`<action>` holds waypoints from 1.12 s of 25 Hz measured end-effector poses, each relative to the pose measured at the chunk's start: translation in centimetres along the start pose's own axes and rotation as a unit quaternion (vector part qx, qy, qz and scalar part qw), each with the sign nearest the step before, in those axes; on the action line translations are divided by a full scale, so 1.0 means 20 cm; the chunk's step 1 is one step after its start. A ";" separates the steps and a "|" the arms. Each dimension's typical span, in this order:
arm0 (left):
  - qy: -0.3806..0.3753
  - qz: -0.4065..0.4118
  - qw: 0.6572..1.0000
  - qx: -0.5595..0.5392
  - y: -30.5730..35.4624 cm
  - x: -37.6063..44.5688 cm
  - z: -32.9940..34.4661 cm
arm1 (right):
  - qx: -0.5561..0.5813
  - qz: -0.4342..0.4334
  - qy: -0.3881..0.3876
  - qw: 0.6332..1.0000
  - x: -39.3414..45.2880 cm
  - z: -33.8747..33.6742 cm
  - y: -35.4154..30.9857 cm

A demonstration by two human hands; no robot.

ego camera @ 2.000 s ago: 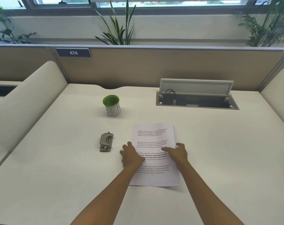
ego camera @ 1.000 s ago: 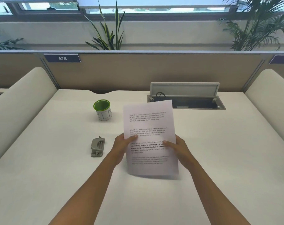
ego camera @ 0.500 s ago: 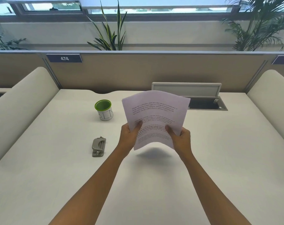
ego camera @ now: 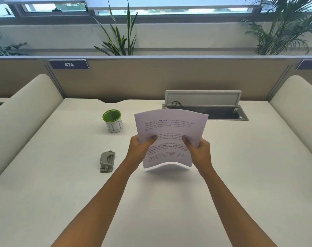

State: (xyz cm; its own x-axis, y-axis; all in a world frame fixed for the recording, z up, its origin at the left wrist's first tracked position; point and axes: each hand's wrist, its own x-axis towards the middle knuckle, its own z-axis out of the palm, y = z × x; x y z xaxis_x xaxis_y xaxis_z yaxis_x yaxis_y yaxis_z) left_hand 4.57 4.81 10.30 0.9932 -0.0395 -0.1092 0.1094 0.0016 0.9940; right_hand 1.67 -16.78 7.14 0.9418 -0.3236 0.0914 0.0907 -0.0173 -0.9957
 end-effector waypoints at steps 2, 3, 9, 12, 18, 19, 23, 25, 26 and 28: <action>-0.002 -0.011 1.000 0.001 -0.01 0.00 0.00 | 0.002 0.008 -0.010 1.000 -0.01 0.00 0.01; -0.005 -0.021 1.000 0.003 -0.02 -0.01 0.00 | -0.003 0.017 -0.016 1.000 -0.02 -0.01 0.03; -0.002 -0.046 0.999 0.006 -0.07 -0.04 0.01 | -0.027 0.036 -0.025 0.999 -0.07 -0.04 0.09; -0.005 -0.044 0.999 0.009 -0.08 -0.03 0.01 | -0.020 0.036 -0.024 0.999 -0.07 -0.04 0.10; 0.002 -0.073 0.997 -0.003 -0.16 -0.06 0.02 | -0.039 0.051 -0.041 0.997 -0.14 -0.06 0.18; 0.002 -0.071 0.997 -0.003 -0.15 -0.06 0.02 | -0.039 0.049 -0.044 0.997 -0.13 -0.07 0.18; 0.029 -0.064 0.992 -0.104 -0.10 -0.03 0.00 | -0.020 0.059 -0.016 0.998 -0.12 -0.13 0.17; 0.034 -0.072 0.975 -0.207 -0.08 -0.03 0.01 | 0.029 0.079 0.010 0.996 -0.13 -0.16 0.17; 0.031 -0.083 0.964 -0.252 -0.07 -0.04 0.03 | 0.071 0.095 0.011 0.993 -0.13 -0.17 0.18; 0.024 -0.111 0.942 -0.314 -0.07 -0.06 0.08 | 0.166 0.125 0.000 0.978 -0.13 -0.15 0.16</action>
State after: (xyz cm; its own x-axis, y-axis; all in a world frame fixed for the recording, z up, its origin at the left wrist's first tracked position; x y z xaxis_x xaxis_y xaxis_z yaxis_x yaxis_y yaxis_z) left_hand 3.26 3.29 9.05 0.9420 -0.0626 -0.3296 0.3011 0.5911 0.7482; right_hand -1.51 -18.87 3.58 0.9482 -0.2778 -0.1537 -0.0420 0.3703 -0.9280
